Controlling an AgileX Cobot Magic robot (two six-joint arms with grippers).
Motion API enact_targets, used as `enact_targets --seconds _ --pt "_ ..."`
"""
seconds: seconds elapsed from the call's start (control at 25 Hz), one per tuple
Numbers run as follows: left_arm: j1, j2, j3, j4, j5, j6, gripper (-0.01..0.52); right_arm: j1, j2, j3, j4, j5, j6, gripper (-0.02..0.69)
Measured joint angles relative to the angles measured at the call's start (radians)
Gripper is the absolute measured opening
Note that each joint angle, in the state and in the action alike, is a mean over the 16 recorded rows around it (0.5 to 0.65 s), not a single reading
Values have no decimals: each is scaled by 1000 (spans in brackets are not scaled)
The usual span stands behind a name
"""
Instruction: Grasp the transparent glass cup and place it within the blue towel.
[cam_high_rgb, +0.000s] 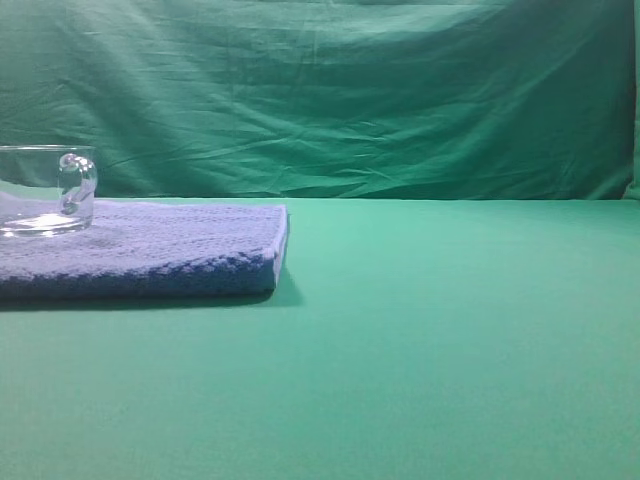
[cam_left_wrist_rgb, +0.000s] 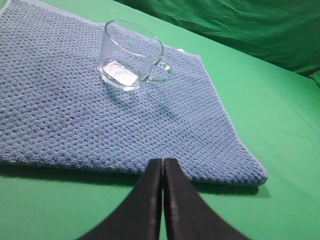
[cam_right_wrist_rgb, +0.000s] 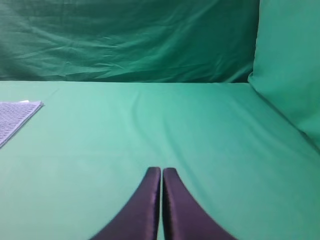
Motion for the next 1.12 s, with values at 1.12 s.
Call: enact_targets --seconds 1.12 --pt "0 0 0 0 0 -2 0 -1 0 0 -3 56 4 0"
